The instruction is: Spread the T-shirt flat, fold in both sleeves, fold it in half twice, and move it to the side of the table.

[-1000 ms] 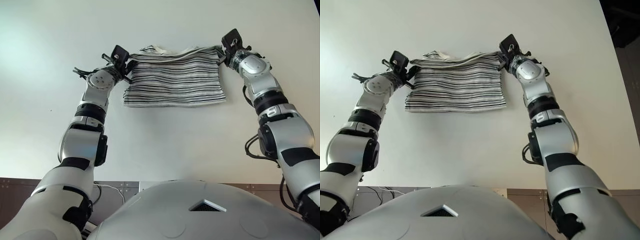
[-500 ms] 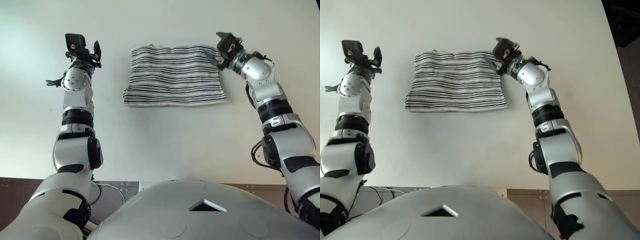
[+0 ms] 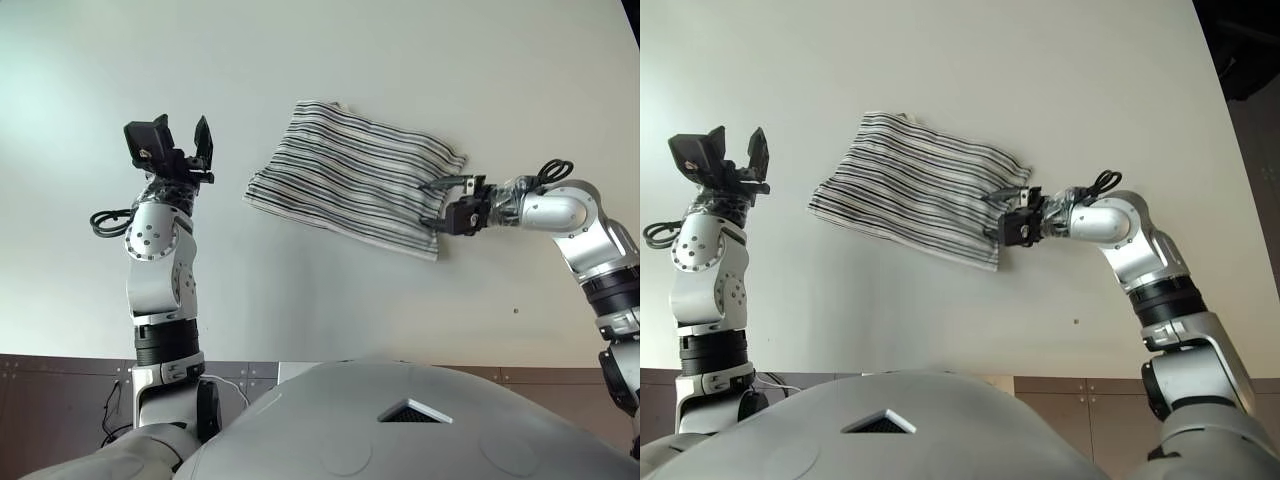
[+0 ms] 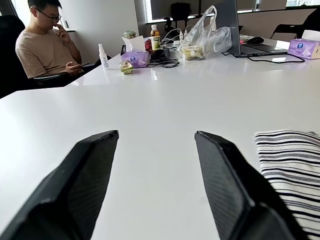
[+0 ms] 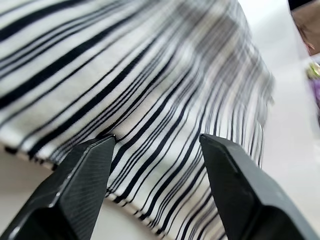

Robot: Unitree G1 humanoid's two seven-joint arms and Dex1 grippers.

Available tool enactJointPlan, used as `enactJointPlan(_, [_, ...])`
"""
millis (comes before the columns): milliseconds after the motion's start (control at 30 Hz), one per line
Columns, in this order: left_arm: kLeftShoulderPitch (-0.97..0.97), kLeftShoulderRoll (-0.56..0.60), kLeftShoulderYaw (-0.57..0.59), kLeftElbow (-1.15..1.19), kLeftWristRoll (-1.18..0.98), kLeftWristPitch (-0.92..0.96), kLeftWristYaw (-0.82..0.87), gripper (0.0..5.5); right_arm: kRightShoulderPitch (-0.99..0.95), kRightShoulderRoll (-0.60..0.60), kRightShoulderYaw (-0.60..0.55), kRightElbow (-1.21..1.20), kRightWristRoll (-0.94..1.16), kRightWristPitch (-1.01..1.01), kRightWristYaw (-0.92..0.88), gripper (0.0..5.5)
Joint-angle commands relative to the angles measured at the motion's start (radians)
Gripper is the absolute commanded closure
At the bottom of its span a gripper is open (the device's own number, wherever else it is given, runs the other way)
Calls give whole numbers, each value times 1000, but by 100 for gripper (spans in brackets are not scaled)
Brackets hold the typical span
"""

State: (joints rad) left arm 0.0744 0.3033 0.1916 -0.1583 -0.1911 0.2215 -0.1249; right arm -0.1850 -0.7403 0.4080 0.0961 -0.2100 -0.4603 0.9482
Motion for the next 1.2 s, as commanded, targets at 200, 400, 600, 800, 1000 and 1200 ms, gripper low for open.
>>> enactJointPlan(200, [10,-10,-24,-48,20,85,-7,267,91,315,237,-406,0,544,-29,240])
enactJointPlan(400, [56,2,-5,-141,-1,148,-40,267,55,431,106,-640,104,775,-101,240])
enactJointPlan(600, [79,-87,-16,-128,40,111,41,267,-77,115,-103,-309,41,566,-59,240])
enactJointPlan(800, [60,-102,-43,-85,70,85,37,267,96,-11,26,-21,-193,249,-179,240])
enactJointPlan(1000, [79,-83,-48,-115,76,106,17,267,291,47,127,-400,-150,378,-124,240])
enactJointPlan(1200, [34,-18,-42,-83,95,129,-23,267,305,268,282,-558,-234,637,-151,240])
